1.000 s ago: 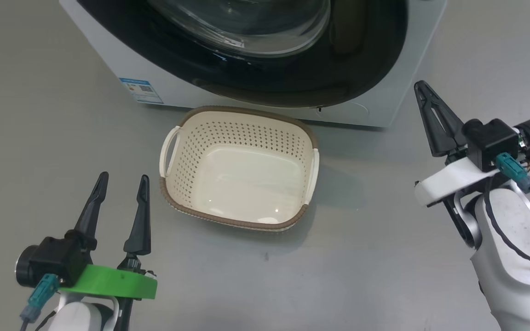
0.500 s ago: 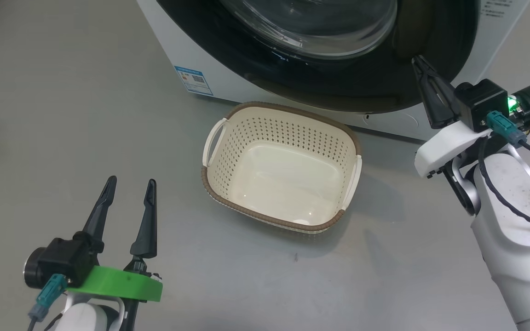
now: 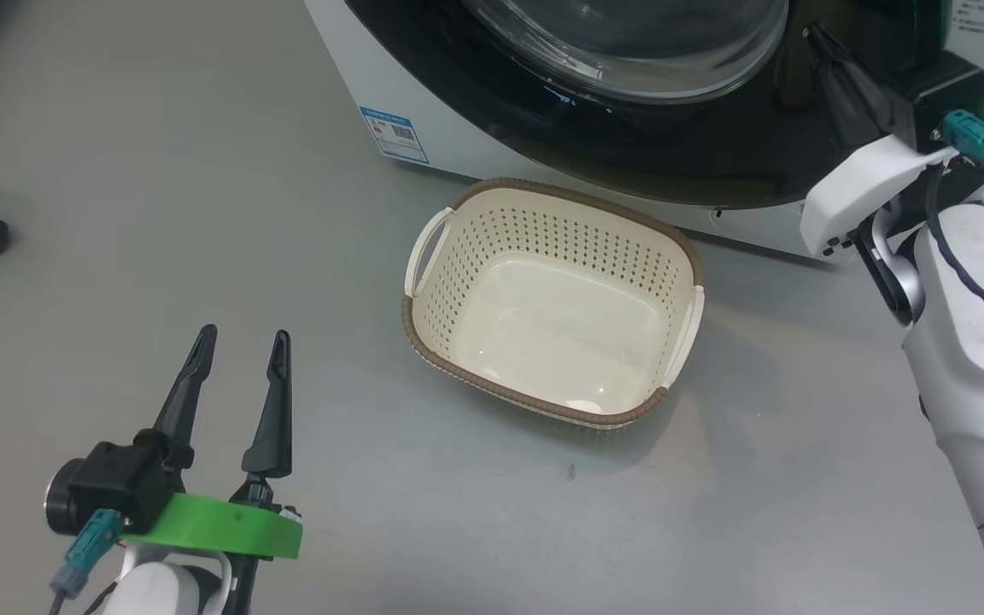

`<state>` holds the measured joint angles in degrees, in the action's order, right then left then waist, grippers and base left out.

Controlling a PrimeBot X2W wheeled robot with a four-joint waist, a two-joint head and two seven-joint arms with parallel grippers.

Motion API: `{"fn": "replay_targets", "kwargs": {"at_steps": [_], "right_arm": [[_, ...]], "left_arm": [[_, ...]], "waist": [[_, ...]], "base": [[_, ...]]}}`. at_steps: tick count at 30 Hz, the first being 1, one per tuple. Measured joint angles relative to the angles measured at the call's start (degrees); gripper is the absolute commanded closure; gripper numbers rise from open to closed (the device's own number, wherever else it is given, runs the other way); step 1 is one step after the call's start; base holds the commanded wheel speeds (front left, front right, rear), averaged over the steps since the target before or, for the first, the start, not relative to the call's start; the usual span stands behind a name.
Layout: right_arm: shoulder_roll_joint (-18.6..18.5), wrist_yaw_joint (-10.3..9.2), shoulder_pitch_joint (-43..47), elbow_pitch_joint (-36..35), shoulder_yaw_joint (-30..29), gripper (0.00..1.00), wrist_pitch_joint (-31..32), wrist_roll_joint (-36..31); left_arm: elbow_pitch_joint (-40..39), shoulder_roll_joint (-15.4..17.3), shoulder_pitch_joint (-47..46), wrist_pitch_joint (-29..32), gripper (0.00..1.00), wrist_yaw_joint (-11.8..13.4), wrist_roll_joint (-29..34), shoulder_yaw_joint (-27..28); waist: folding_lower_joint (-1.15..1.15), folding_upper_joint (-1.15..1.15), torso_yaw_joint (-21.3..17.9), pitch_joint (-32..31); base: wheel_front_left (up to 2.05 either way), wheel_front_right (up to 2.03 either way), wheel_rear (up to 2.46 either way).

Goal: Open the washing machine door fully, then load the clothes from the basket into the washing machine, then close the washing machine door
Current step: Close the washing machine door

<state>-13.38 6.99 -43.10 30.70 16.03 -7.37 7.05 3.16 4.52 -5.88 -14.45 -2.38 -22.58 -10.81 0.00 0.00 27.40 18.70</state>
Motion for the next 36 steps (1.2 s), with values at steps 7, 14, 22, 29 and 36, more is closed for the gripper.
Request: {"fn": "replay_targets", "kwargs": {"at_steps": [7, 14, 22, 29, 36], "right_arm": [[-0.74, 0.03, -3.88, 2.36, -0.18, 1.00, 0.00, 0.01], [-1.58, 0.52, -6.79, 5.21, -0.35, 1.00, -0.01, 0.01], [-3.30, 0.38, -11.91, 8.50, -2.29, 1.00, 0.08, 0.05], [-2.83, -0.65, -14.66, 10.92, -4.08, 1.00, -0.36, 1.48], [-2.63, -0.64, -15.07, 14.16, -3.53, 1.00, -2.60, 1.47]], "left_arm": [[-0.05, -0.46, -0.01, 0.00, 0.00, -0.52, 0.09, 0.45], [-0.02, -1.45, -0.07, 0.00, 0.00, -1.00, 0.11, 0.45], [0.16, -1.71, -0.12, 0.00, 0.00, -1.52, 0.52, 0.58], [0.40, -1.88, -0.15, 0.00, 0.00, -1.54, 0.53, 0.98], [1.33, -2.02, -0.48, 0.00, 0.00, -1.80, 1.00, 1.08]], "waist": [[0.00, 0.00, 0.55, 1.22], [0.00, 0.00, 1.48, 2.22], [0.00, 0.00, 2.75, 3.25], [0.00, 0.00, 3.27, 3.68], [0.00, 0.00, 3.44, 3.10]], "base": [[0.00, 0.00, 0.00], [0.00, 0.00, 0.00], [0.00, 0.00, 0.00], [0.00, 0.00, 0.00], [0.00, 0.00, 0.00]]}}
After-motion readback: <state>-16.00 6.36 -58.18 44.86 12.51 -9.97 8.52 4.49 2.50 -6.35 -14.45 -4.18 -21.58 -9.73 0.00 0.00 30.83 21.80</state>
